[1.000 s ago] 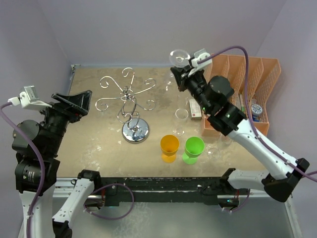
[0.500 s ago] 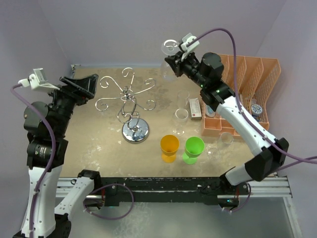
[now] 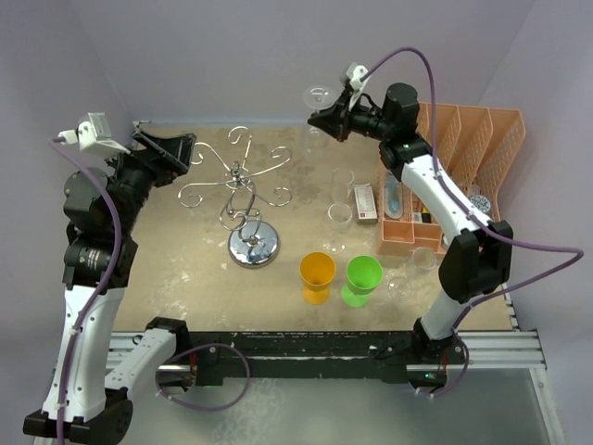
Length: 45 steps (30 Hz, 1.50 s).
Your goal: Place the wine glass upside down on the wine glass rack
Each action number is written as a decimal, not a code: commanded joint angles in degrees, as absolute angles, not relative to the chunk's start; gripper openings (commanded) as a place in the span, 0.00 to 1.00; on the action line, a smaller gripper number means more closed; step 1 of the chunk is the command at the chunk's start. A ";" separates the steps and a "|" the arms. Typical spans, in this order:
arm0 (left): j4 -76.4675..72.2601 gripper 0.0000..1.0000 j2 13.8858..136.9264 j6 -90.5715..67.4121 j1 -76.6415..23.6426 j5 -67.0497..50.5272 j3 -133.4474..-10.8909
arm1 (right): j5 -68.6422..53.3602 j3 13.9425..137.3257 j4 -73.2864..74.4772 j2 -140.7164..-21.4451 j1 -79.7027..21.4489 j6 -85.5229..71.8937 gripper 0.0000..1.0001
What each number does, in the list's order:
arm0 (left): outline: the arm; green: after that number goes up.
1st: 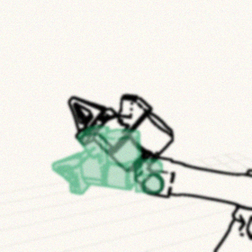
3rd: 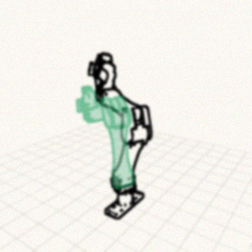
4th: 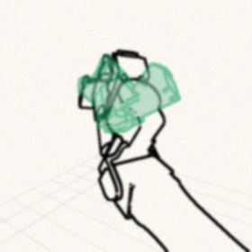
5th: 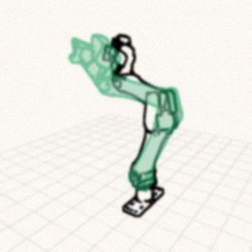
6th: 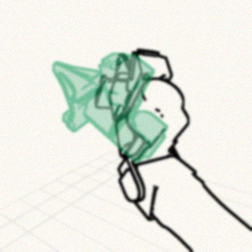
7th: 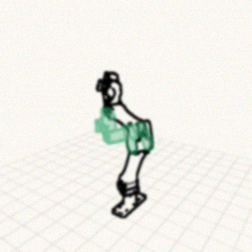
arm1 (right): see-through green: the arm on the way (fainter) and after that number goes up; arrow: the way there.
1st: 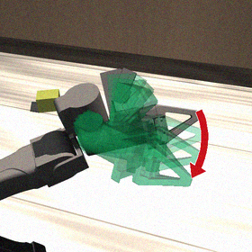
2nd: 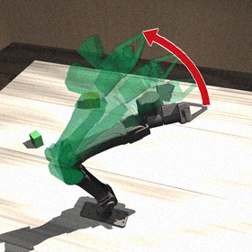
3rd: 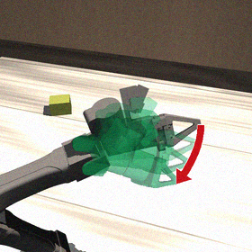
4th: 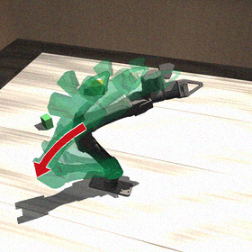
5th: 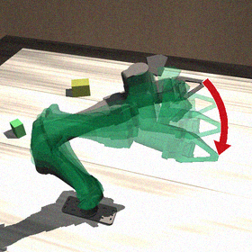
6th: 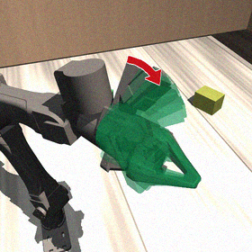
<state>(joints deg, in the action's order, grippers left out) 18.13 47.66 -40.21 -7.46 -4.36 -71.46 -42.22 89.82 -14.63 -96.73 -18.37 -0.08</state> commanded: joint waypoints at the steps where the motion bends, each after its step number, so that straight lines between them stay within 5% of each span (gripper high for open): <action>1: 15.15 0.72 46.30 -37.74 -7.12 -1.78 -71.33 | -54.61 94.02 -19.37 -98.23 -19.48 -2.52 0.00; 45: 14.34 0.71 48.35 -41.08 -7.09 -1.26 -70.50 | -68.18 91.67 -19.71 -104.06 -26.32 -1.82 0.00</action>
